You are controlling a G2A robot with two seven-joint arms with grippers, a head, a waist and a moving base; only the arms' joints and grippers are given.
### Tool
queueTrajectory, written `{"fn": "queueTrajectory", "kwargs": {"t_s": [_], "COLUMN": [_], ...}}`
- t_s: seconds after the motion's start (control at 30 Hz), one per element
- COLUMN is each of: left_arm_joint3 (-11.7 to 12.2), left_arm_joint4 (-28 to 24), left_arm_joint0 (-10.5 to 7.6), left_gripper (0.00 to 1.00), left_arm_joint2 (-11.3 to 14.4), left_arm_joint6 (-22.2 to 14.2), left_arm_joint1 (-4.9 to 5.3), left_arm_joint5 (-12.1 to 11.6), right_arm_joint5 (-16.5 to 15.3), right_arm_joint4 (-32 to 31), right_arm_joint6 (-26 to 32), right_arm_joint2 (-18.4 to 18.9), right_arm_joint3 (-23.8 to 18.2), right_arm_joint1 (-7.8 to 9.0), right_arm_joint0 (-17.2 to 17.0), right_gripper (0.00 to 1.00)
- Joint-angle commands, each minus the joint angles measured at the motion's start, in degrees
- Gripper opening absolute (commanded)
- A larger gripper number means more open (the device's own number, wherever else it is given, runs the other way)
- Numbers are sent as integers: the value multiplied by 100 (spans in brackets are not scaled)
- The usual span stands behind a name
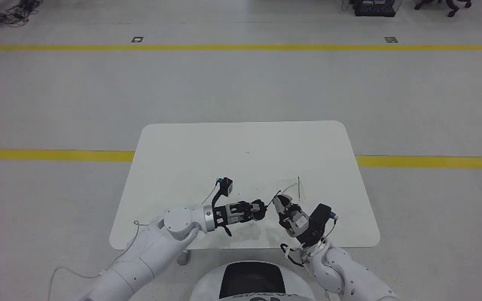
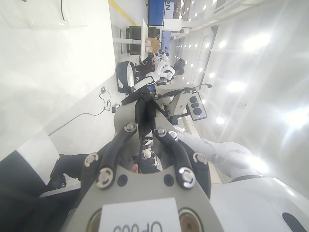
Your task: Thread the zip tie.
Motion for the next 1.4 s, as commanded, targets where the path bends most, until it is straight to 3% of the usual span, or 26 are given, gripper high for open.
{"fn": "queueTrajectory", "kwargs": {"t_s": [0.0,1.37], "left_arm_joint3": [0,0], "left_arm_joint4": [0,0], "left_arm_joint0": [0,0], "left_gripper": [0,0], "left_arm_joint2": [0,0], "left_arm_joint6": [0,0], "left_arm_joint1": [0,0], "left_arm_joint5": [0,0], "right_arm_joint5": [0,0], "right_arm_joint4": [-7,-85], "right_arm_joint6": [0,-70], "right_arm_joint2": [3,77], "right_arm_joint3": [11,-37], "right_arm_joint1": [-4,-56], "right_arm_joint0": [7,-48], "right_gripper": [0,0]}}
